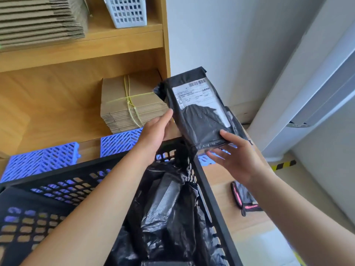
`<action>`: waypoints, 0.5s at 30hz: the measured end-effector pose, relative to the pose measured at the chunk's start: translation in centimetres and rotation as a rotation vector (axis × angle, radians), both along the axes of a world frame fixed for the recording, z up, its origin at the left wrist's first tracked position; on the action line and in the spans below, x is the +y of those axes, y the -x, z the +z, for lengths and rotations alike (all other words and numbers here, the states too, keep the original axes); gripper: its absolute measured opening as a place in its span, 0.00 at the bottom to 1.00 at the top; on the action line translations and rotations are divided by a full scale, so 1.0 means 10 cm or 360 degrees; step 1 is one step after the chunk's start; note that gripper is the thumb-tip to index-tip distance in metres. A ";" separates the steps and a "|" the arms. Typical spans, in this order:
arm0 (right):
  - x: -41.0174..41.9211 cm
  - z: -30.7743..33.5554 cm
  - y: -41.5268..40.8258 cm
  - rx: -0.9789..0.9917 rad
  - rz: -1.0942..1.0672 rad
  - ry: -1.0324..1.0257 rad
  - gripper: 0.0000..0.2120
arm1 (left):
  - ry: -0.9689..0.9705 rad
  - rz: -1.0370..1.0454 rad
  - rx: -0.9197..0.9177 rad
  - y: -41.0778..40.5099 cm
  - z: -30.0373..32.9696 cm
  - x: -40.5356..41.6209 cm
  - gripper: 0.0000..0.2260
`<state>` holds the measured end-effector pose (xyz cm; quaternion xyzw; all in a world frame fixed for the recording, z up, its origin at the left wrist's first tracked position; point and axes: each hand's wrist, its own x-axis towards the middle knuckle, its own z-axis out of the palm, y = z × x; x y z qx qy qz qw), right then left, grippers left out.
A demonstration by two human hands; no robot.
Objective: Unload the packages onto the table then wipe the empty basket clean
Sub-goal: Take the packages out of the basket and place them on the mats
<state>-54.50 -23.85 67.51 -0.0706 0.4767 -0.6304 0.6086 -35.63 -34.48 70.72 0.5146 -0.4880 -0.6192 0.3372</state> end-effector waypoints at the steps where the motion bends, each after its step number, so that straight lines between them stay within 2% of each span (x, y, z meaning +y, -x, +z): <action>1: -0.07 -0.04 0.10 -0.0039 -0.0027 -0.0006 0.08 | 0.0173 0.0073 -0.0303 0.02 -0.09 -0.07 0.11; 2: -0.14 -0.11 0.21 -0.0051 -0.0057 -0.0026 0.04 | 0.0330 0.0089 -0.0617 0.04 -0.18 -0.11 0.13; 5: -0.39 -0.41 0.52 -0.0064 -0.0136 -0.0179 0.05 | 0.0534 -0.0089 -0.1406 0.10 -0.46 -0.17 0.19; 8: -0.63 -0.74 0.70 -0.0079 -0.0110 -0.0347 0.07 | 0.0707 -0.0191 -0.1963 0.24 -0.59 -0.14 0.22; 11: -0.85 -1.02 0.75 -0.0069 -0.0009 -0.0471 0.07 | 0.0777 -0.0115 -0.2117 0.27 -0.63 -0.14 0.23; 15: -1.12 -1.17 0.72 -0.0151 -0.0009 -0.0599 0.06 | 0.0816 -0.0087 -0.2134 0.27 -0.66 -0.13 0.22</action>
